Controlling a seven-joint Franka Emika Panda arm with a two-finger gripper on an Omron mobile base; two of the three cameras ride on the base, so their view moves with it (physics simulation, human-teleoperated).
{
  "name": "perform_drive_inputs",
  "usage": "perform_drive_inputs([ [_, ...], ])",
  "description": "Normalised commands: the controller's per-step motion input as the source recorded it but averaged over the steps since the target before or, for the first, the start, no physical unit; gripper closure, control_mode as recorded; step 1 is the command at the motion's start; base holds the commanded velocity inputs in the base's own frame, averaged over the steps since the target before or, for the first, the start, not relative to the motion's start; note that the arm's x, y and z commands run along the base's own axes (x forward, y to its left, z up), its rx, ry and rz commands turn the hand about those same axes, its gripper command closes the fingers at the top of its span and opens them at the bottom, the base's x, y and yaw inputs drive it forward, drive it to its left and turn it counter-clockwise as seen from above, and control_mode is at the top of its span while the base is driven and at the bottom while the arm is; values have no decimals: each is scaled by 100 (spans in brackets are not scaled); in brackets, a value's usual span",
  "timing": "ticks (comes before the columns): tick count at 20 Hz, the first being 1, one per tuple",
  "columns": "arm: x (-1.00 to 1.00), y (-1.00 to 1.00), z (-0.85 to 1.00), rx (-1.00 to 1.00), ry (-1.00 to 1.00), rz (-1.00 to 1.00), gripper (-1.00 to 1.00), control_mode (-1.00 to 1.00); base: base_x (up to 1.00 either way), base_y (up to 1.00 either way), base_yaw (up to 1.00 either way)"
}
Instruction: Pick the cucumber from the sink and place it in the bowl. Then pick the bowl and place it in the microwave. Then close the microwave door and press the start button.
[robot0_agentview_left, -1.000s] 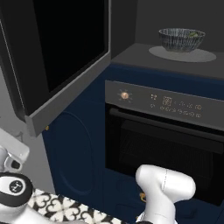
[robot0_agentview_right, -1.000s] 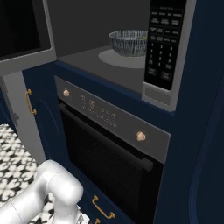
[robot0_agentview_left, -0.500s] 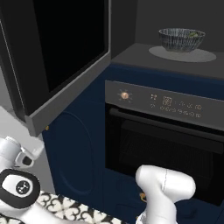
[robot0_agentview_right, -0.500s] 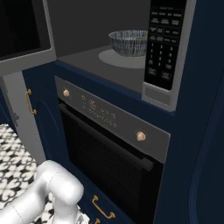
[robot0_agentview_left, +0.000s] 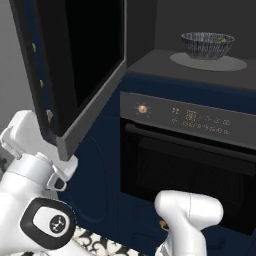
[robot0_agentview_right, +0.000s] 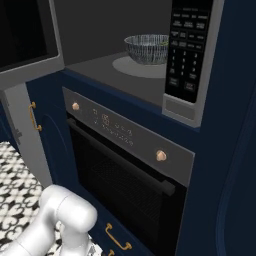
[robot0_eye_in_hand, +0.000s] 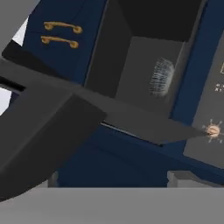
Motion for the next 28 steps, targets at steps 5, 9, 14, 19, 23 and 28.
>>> perform_drive_inputs([
  [5,-71,-81,55,19,-14,0,-100,-100,0,0,0],
  [9,-56,-88,41,23,-3,0,-100,-100,0,0,0],
  [14,-33,-96,45,23,0,0,-100,-100,0,0,0],
  [19,-4,-99,43,22,7,0,-100,-100,0,0,0],
  [23,10,-93,24,20,12,-1,-100,-100,0,0,0],
  [28,32,-93,11,19,19,-3,-100,-100,0,0,0],
])
